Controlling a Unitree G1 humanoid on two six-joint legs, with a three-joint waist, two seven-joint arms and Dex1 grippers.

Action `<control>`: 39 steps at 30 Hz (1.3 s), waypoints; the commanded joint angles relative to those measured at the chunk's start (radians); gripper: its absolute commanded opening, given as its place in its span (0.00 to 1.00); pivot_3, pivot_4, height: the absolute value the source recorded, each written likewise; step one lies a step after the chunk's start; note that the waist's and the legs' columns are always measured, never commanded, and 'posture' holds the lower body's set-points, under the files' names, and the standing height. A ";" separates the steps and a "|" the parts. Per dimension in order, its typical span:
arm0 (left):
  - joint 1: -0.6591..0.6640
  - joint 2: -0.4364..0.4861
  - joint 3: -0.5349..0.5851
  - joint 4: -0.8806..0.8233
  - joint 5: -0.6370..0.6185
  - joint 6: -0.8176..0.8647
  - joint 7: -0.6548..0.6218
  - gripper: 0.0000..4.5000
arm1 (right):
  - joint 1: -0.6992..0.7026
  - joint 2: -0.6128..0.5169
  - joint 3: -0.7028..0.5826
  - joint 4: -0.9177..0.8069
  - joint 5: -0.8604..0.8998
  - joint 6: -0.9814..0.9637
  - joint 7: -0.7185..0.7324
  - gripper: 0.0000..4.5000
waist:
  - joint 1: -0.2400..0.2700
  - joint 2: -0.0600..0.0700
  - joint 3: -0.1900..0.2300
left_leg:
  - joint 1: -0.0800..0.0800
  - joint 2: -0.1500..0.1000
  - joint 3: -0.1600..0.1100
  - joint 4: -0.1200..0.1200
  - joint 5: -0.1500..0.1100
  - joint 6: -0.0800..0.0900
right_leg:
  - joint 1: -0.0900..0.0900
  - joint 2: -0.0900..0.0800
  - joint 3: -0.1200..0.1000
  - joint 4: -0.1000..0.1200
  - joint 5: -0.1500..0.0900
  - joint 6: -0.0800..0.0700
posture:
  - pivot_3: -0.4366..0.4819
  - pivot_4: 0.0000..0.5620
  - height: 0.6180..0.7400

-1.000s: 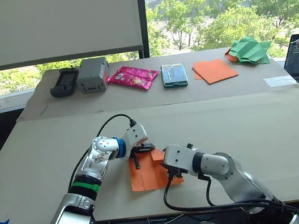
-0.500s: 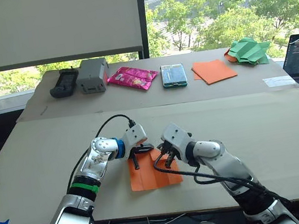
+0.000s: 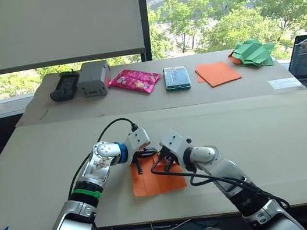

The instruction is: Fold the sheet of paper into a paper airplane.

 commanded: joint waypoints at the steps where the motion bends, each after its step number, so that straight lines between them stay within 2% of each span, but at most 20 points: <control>1: 0.023 0.008 -0.019 0.018 0.033 0.021 0.000 0.00 | -0.002 0.000 0.040 0.044 -0.018 0.003 -0.005 0.01 | -0.001 0.001 -0.002 | 0.000 0.000 0.000 0.000 0.000 0.000 | 0.000 0.000 0.000 0.000 0.000 0.000 | 0.48 0.27 0.69; 11: 0.031 0.011 -0.016 0.018 0.047 0.018 0.007 0.00 | 0.029 -0.045 0.092 0.051 -0.053 0.069 0.009 0.01 | -0.002 0.005 -0.009 | 0.001 0.000 0.000 0.000 0.000 -0.001 | 0.000 0.000 0.000 0.000 -0.001 -0.001 | 0.48 0.27 0.69; 39: 0.046 0.023 -0.027 0.011 0.058 0.011 0.003 0.00 | 0.165 -0.215 0.181 -0.111 -0.133 0.116 0.007 0.01 | 0.005 -0.001 -0.021 | 0.001 0.000 0.000 0.000 -0.003 -0.005 | 0.001 0.000 0.000 0.000 -0.004 -0.001 | 0.48 0.27 0.69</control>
